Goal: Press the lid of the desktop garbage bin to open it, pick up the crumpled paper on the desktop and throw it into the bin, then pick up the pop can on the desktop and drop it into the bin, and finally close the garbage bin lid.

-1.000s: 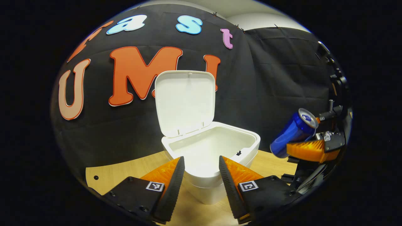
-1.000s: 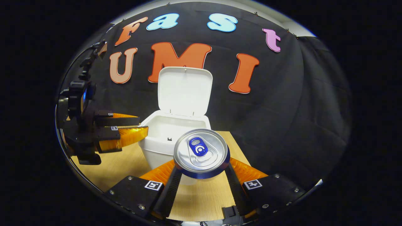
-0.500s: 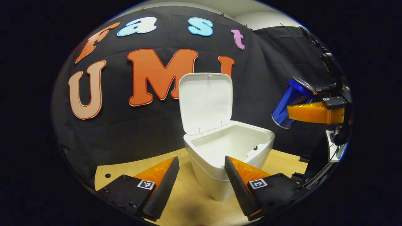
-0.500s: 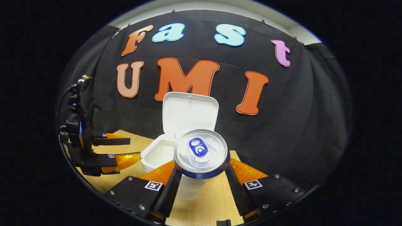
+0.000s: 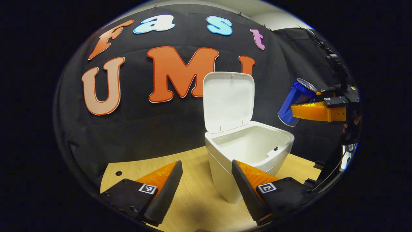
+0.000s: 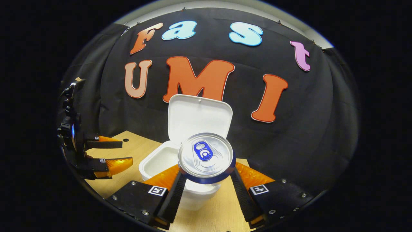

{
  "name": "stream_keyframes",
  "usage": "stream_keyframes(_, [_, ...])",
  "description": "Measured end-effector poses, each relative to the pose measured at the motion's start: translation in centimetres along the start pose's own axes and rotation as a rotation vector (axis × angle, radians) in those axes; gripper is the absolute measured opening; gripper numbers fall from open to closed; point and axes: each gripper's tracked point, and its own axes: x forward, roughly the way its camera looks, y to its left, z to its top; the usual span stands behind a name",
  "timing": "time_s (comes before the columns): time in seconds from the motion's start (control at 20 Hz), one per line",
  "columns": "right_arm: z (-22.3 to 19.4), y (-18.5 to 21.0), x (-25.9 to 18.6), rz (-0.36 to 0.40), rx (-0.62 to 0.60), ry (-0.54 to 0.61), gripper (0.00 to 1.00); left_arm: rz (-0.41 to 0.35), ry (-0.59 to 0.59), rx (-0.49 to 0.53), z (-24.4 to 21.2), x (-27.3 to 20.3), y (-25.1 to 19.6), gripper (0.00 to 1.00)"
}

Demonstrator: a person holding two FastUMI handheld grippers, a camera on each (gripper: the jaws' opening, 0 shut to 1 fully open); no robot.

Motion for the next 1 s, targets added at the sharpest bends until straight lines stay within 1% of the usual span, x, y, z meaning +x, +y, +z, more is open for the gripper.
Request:
stream_keyframes(0.25, [-1.3,0.2,1.4,0.041,0.001,0.041,0.79,0.049,0.012,-0.013,-0.3,-0.5,0.6,0.98])
stream_keyframes(0.65, [-3.9,1.1,2.6,0.138,-0.002,0.107,0.79,0.114,0.044,-0.07,-1.6,-1.6,0.2,0.98])
stream_keyframes(0.8, [-4.7,1.4,2.9,0.166,-0.017,0.121,0.79,0.152,0.053,-0.087,-2.5,-2.6,0.1,0.98])
stream_keyframes(1.0, [-5.5,1.4,3.6,0.188,-0.009,0.143,0.79,0.205,0.067,-0.106,-3.2,-3.7,0.6,0.98])
